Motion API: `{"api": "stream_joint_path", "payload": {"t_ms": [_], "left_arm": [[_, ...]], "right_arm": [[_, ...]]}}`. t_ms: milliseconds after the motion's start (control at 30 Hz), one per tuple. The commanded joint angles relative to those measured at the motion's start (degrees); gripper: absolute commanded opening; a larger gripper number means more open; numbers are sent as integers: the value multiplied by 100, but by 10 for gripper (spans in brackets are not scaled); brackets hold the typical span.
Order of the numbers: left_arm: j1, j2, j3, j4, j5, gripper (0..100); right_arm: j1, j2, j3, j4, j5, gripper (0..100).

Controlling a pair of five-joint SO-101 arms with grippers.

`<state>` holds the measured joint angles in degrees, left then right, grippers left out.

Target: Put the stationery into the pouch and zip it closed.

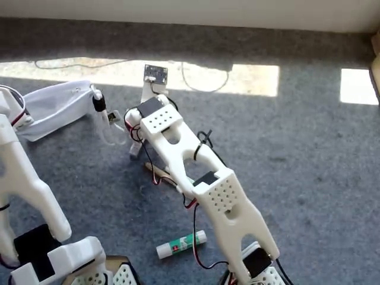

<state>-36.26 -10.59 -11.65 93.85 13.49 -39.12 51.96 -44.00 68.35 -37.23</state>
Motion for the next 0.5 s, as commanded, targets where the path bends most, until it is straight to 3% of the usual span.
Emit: {"api": "stream_joint_path", "payload": {"t_ms": [0, 233, 467], "left_arm": [[-40, -295, -101, -35, 35, 6], [84, -338, -110, -35, 35, 6], [620, -338, -154, -26, 44, 6]], "right_arm": [[22, -110, -189, 110, -9, 45], [31, -145, -831, 1165, 79, 45], [40, -119, -2246, 2607, 976, 44]]}}
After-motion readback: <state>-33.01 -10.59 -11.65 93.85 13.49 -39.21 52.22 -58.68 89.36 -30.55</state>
